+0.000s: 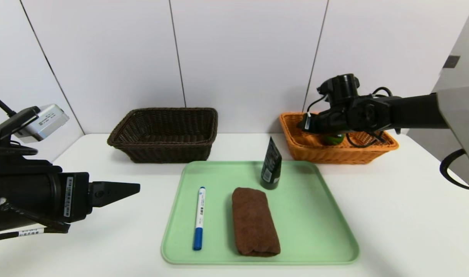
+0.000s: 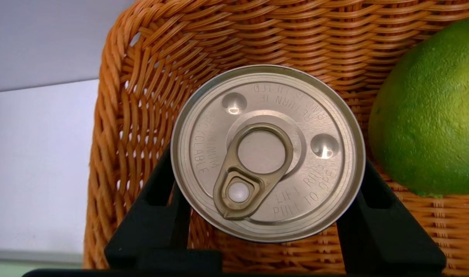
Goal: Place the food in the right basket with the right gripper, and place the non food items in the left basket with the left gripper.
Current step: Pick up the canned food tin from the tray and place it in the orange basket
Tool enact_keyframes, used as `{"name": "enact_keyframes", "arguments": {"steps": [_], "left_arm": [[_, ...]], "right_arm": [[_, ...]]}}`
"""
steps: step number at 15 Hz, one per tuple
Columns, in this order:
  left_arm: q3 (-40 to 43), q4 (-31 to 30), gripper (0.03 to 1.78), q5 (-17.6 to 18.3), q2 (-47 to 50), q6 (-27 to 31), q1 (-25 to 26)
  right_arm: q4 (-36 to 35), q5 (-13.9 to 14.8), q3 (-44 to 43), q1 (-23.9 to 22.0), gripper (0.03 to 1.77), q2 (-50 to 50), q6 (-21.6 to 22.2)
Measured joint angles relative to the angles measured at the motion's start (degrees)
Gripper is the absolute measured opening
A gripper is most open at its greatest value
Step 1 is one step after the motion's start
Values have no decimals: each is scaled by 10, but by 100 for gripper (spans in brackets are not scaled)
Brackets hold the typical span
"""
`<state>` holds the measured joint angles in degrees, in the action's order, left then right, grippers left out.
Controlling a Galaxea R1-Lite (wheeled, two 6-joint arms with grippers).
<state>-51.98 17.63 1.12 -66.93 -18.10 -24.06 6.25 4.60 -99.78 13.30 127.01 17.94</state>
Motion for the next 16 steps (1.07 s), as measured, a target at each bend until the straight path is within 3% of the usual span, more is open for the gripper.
{"name": "enact_keyframes", "arguments": {"steps": [10,16], "left_arm": [[-1,-3,169,-1,-5,0,0],[-1,-2,169,0,-9,0,0]], "right_arm": [[58,5,-81,-3,100,59,-7],[55,19,-85,-5,137,62,-13]]}}
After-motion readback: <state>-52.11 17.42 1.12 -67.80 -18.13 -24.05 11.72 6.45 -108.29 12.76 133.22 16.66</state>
